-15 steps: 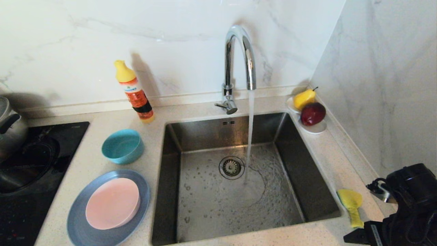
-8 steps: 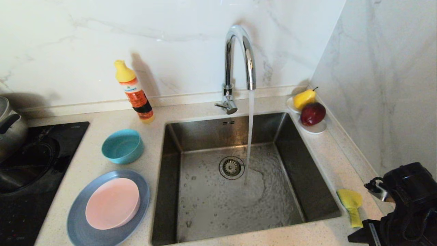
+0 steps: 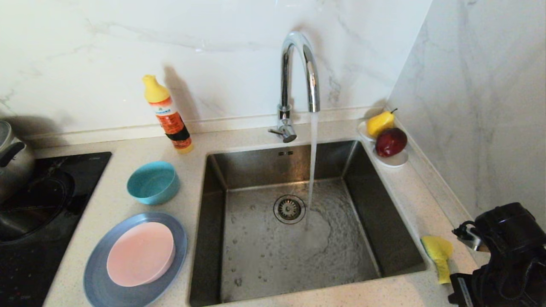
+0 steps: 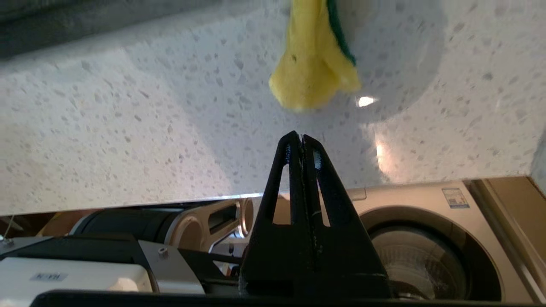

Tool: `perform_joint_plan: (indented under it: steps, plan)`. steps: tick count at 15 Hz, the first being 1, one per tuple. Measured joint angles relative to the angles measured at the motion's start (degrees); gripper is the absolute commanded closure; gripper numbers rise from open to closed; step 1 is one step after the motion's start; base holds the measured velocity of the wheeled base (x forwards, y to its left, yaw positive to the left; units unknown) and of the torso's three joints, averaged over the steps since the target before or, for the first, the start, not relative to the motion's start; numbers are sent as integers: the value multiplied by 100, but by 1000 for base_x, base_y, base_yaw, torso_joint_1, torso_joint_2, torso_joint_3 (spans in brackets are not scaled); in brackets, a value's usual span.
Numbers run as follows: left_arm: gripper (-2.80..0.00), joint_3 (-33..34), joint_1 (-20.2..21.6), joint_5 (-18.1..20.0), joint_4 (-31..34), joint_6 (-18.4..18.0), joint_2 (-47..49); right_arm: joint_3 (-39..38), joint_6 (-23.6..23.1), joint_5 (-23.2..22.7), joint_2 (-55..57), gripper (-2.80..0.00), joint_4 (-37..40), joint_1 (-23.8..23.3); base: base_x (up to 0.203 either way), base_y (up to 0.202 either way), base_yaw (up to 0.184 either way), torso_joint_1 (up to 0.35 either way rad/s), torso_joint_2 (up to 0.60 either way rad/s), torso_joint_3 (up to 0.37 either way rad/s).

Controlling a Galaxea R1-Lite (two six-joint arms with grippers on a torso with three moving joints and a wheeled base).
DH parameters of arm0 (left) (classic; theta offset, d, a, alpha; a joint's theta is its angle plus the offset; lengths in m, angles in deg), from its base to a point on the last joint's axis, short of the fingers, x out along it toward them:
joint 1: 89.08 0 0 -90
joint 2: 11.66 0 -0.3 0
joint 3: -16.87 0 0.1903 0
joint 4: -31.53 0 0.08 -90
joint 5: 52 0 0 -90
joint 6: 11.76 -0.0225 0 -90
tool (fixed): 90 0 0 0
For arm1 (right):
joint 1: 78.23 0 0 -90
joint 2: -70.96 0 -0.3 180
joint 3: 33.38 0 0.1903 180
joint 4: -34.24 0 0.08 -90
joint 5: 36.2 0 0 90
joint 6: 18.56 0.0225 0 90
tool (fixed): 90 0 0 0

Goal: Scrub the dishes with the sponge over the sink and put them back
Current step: Pick up a bowl and the sponge

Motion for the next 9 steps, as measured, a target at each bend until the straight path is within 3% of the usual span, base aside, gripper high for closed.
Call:
perform_joint_plan:
  steps: [7,8,9]
  plan:
    - [0,0,0,2,0,0,0,27,-4,33,-78,0,-39,9,0,0,0,0,0,0]
    - [0,0,0,-1,0,0,0,21,-18,44,-76,-280,-48,9,0,0,0,0,0,0]
    - [0,0,0,0,-1,0,0,16,-20,49,-70,-280,-42,11,0,0,0,0,0,0]
